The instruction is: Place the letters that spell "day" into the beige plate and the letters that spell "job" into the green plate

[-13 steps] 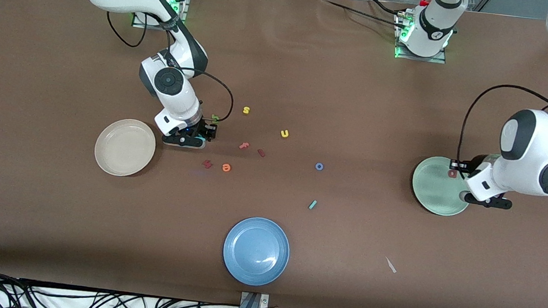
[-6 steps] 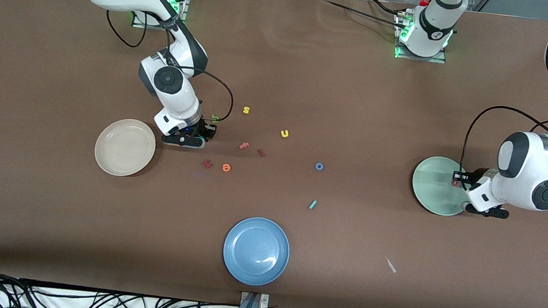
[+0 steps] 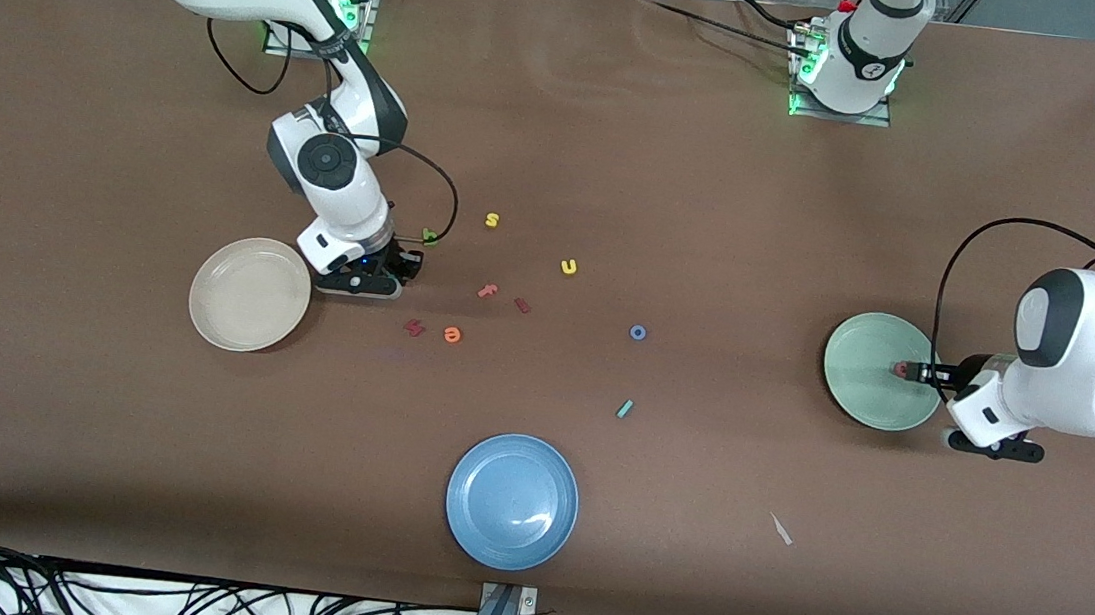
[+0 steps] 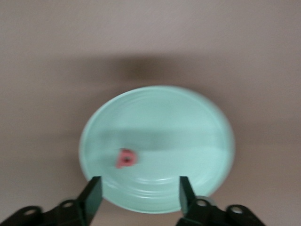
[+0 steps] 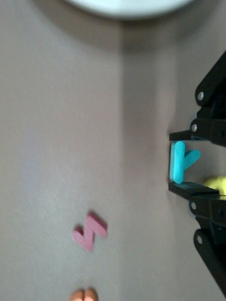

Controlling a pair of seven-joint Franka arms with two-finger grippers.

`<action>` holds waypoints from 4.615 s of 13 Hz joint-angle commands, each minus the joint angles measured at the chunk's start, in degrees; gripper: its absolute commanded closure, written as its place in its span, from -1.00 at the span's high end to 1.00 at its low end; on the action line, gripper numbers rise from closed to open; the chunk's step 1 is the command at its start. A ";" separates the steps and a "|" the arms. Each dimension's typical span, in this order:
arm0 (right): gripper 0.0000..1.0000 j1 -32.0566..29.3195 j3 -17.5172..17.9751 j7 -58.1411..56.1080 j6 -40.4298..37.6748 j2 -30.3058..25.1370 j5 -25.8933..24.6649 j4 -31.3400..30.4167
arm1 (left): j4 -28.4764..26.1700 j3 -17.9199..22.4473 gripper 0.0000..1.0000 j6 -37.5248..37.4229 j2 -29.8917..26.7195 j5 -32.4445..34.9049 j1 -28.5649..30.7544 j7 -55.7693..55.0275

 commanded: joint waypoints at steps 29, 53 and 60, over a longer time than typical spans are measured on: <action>0.52 -5.48 6.74 -5.97 -6.60 -6.46 7.43 -3.39 | -5.47 1.08 0.29 26.70 9.03 -5.47 -35.94 -48.43; 0.03 -2.65 6.65 -3.49 5.28 -0.22 5.06 -6.47 | -4.42 0.47 -0.83 15.23 0.71 -4.06 -29.64 -43.88; -0.45 -2.65 6.57 -3.67 5.28 -0.13 3.92 -6.47 | -5.20 0.73 -0.80 -2.92 -4.07 -3.36 -10.05 -13.32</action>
